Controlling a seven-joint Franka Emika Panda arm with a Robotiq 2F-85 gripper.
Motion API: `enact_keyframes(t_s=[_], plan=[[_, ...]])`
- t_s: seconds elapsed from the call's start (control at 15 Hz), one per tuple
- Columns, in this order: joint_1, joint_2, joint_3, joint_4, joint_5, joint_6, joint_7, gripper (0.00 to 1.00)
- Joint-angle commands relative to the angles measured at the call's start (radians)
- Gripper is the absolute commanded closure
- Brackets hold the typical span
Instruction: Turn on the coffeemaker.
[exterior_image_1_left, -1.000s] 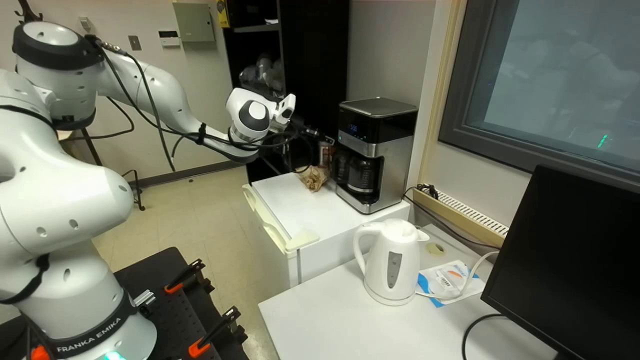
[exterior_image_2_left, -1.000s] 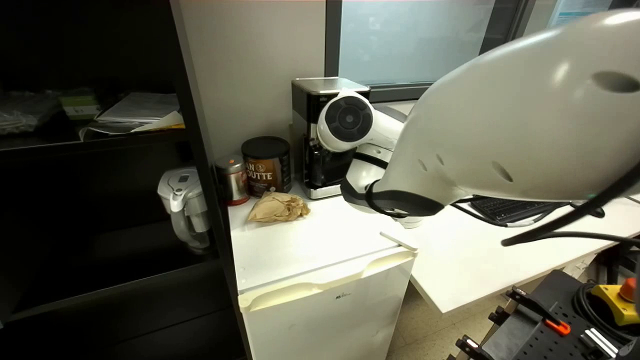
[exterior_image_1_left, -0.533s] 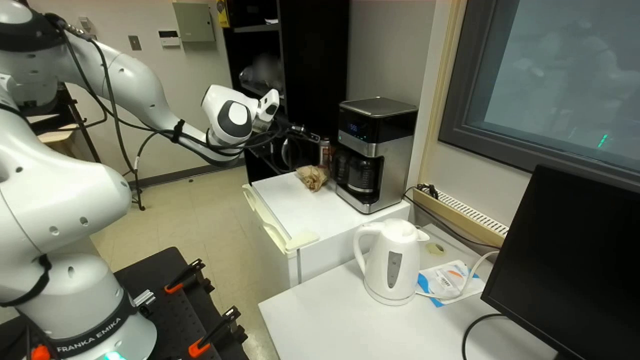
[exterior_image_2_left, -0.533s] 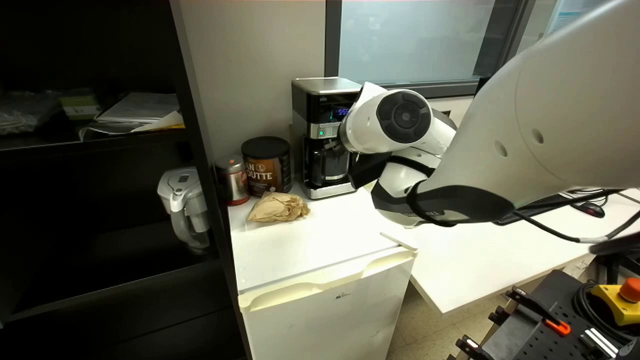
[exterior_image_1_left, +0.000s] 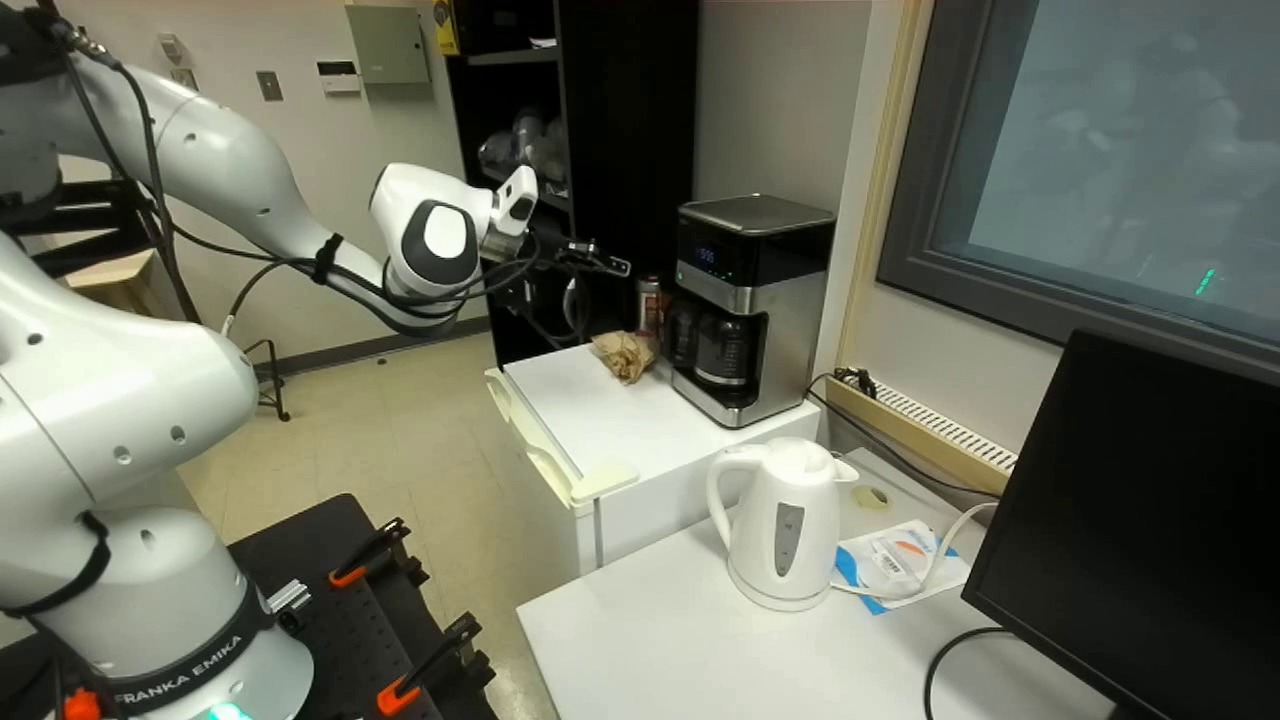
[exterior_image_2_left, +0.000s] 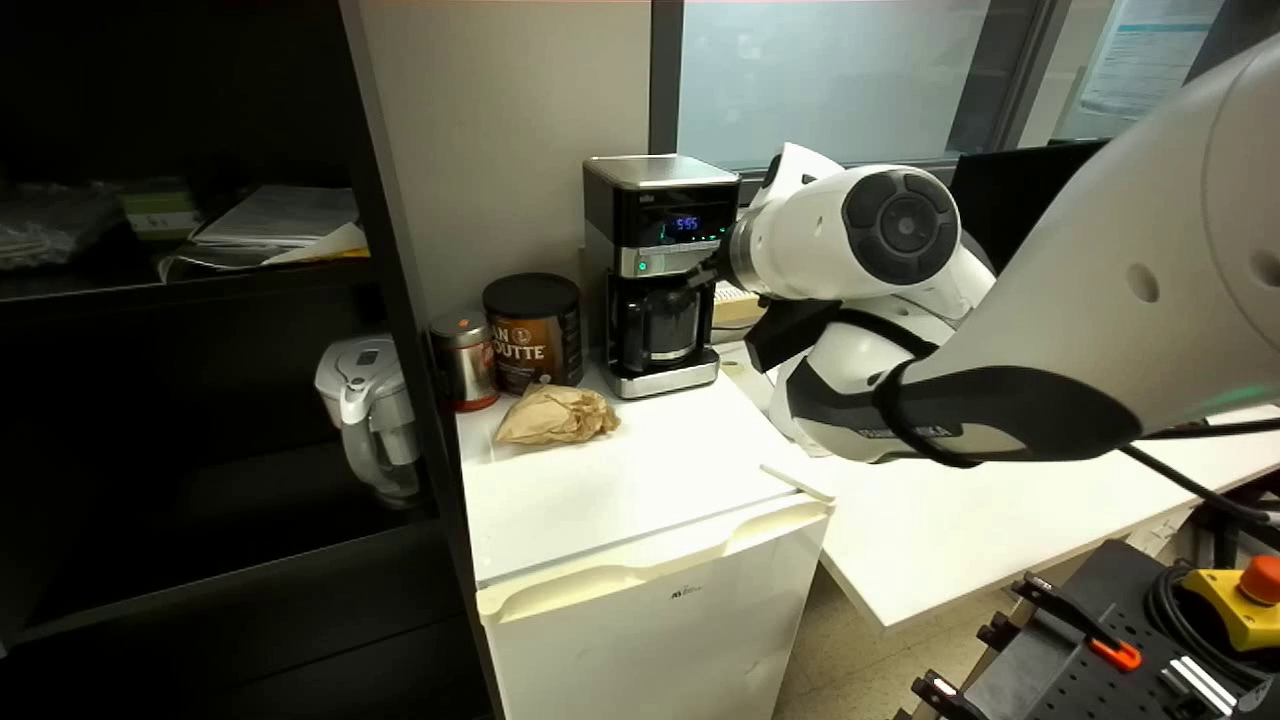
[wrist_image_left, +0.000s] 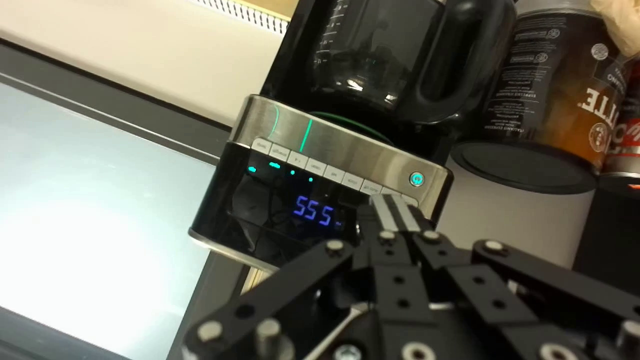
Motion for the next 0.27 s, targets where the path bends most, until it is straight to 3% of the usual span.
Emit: enact_keyframes(t_s=[0.0, 0.2], plan=[[0.054, 0.007, -0.031, -0.055, 0.055, 0.045, -0.065, 1.0], [0.071, 0.005, -0.039, -0.072, 0.073, 0.056, -0.078, 1.0]])
